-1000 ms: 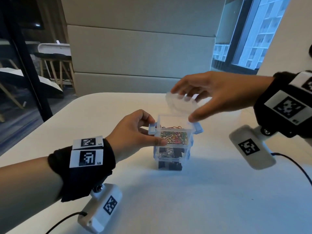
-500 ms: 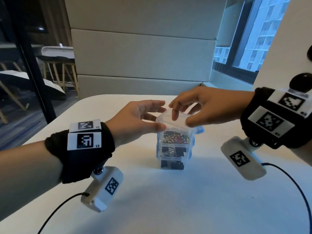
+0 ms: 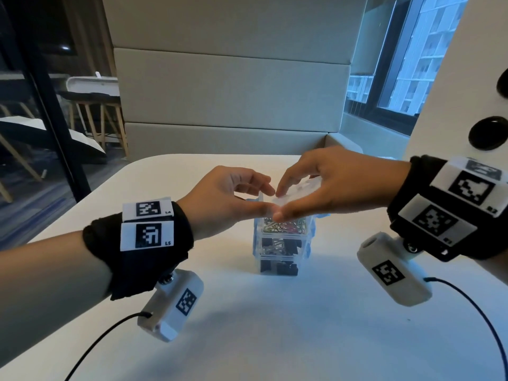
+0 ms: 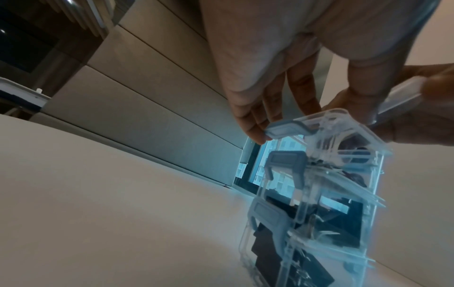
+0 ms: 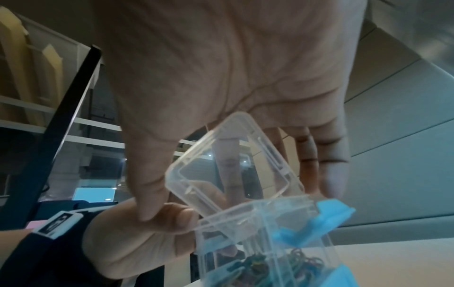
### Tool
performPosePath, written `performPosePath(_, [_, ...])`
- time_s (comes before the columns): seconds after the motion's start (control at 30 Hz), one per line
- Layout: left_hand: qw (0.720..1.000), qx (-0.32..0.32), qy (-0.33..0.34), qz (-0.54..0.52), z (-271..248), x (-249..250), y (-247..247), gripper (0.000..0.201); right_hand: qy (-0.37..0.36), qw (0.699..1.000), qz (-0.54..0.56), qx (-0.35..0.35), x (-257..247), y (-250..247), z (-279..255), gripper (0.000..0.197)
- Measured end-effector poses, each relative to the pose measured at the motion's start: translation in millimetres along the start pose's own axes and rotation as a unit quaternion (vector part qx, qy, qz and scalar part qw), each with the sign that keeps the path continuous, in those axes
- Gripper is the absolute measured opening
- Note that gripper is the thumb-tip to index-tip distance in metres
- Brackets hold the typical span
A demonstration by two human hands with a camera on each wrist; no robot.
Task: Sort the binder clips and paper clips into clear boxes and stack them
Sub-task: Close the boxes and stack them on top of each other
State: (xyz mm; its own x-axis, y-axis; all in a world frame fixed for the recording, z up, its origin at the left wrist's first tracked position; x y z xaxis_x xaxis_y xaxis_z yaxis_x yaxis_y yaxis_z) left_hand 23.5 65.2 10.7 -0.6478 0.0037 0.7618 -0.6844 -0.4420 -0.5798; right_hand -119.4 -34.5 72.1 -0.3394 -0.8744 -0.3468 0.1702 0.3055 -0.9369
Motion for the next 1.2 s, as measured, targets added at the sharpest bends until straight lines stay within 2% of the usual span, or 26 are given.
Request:
performPosePath(0.1, [1.0, 0.011, -0.007, -0.01, 0, -2, 0, 0.029, -0.007, 1.0, 0.009, 0.006, -2, 0, -4, 0.044])
performPosePath(0.27, [0.999, 0.018, -0.011, -0.041, 0, -6, -1, 0.053, -0.018, 0.999, 0.037, 0.017, -2, -7, -8, 0.029])
performPosePath(0.43, [0.997, 0.018, -0.019, -0.067, 2, -7, -3, 0.068, -0.058, 0.989, 0.129, 0.048, 11, -15, -4, 0.024])
performPosePath(0.57, [0.995, 0.011, -0.031, -0.098, 2, -9, -5, 0.082, -0.104, 0.981, 0.161, 0.015, 21, -3, 0, 0.029])
performPosePath(0.63, [0.994, 0.008, -0.03, -0.105, 2, -9, -5, 0.082, -0.114, 0.98, 0.16, -0.007, 26, 5, 2, 0.03])
performPosePath(0.77, [0.995, -0.001, -0.028, -0.092, 2, -10, -6, 0.072, -0.096, 0.986, 0.136, -0.006, 33, 11, 3, 0.034])
performPosePath(0.93, [0.999, -0.001, -0.026, -0.045, 2, -11, -8, 0.068, -0.092, 0.986, 0.141, 0.001, 35, 9, 2, 0.026])
performPosePath(1.03, [1.0, 0.004, -0.022, -0.011, 2, -11, -9, 0.062, -0.08, 0.992, 0.102, 0.007, 33, 7, 1, 0.027])
performPosePath(1.2, [0.997, 0.014, 0.02, 0.072, -2, -3, -10, 0.07, -0.072, 0.997, 0.008, 0.006, 26, 7, -1, 0.031])
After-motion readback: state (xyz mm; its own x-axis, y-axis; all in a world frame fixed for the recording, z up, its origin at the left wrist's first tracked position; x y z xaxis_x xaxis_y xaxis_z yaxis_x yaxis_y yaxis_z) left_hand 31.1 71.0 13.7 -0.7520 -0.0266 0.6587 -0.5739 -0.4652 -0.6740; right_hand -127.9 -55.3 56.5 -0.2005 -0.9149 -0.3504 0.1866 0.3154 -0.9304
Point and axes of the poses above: each hand's wrist, its own z-axis towards the middle knuckle, its own y-axis out of the palm, x = y × z, the point moved 2 cm from there along z, towards the middle knuckle, and after that the axes turned 7 degrees about z, right-handed, at the moved point
